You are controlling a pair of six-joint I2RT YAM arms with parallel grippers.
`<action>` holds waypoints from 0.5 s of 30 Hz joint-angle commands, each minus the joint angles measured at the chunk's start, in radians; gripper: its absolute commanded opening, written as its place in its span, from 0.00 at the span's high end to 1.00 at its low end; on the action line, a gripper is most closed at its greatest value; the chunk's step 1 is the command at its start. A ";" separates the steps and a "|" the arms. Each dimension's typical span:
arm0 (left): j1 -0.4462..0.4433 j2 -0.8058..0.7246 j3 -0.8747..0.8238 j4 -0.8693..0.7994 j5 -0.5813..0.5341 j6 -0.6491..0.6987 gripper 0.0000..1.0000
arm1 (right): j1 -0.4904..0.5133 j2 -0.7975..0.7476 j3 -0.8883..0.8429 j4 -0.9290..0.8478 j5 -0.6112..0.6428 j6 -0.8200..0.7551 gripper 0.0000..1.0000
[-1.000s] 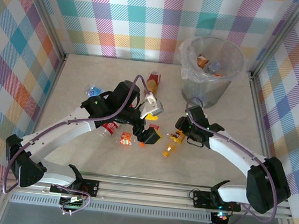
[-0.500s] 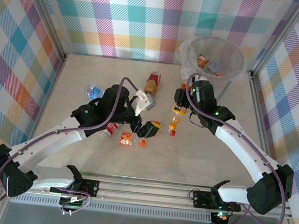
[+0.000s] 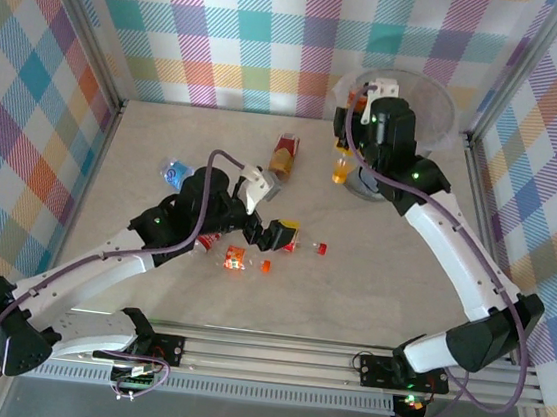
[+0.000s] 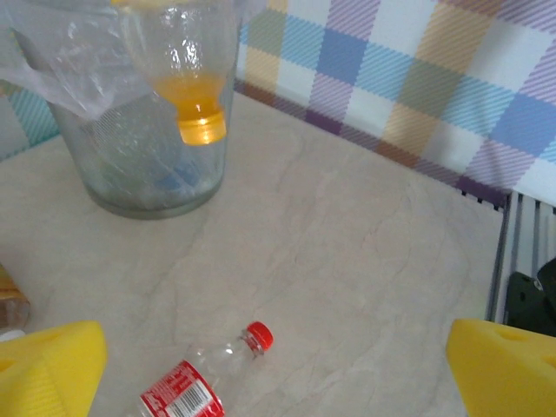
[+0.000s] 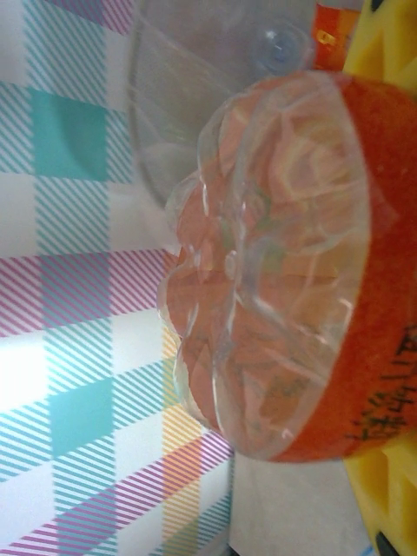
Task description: Put the plastic bottles in the bin
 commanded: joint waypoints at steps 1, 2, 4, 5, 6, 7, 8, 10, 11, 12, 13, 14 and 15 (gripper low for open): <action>-0.017 -0.033 -0.016 0.076 -0.045 -0.032 0.00 | -0.028 0.030 0.097 0.029 0.078 -0.069 0.40; -0.017 -0.036 -0.016 0.077 -0.052 -0.036 0.00 | -0.035 0.041 0.116 0.033 0.095 -0.073 0.40; -0.017 -0.042 -0.019 0.080 -0.064 -0.040 0.00 | -0.055 0.070 0.163 0.035 0.140 -0.082 0.41; -0.017 -0.045 -0.018 0.080 -0.067 -0.042 0.00 | -0.065 0.083 0.182 0.036 0.160 -0.083 0.41; -0.017 -0.047 -0.018 0.080 -0.073 -0.043 0.00 | -0.077 0.097 0.202 0.039 0.179 -0.087 0.41; -0.017 -0.049 -0.018 0.080 -0.075 -0.043 0.00 | -0.090 0.109 0.218 0.042 0.192 -0.091 0.42; -0.016 -0.048 -0.018 0.078 -0.076 -0.043 0.00 | -0.102 0.120 0.235 0.043 0.197 -0.093 0.42; -0.016 -0.044 -0.015 0.073 -0.074 -0.036 0.00 | -0.128 0.140 0.268 0.042 0.208 -0.093 0.42; -0.017 -0.040 -0.011 0.067 -0.073 -0.035 0.00 | -0.140 0.147 0.281 0.041 0.207 -0.091 0.43; -0.017 -0.038 -0.008 0.062 -0.072 -0.035 0.00 | -0.153 0.156 0.295 0.037 0.206 -0.091 0.43; -0.017 -0.035 -0.007 0.059 -0.071 -0.035 0.00 | -0.164 0.167 0.309 0.033 0.208 -0.094 0.43; -0.017 -0.033 -0.006 0.058 -0.071 -0.033 0.00 | -0.172 0.175 0.321 0.030 0.208 -0.094 0.43; -0.016 -0.033 -0.005 0.057 -0.071 -0.033 0.00 | -0.182 0.183 0.334 0.027 0.210 -0.096 0.43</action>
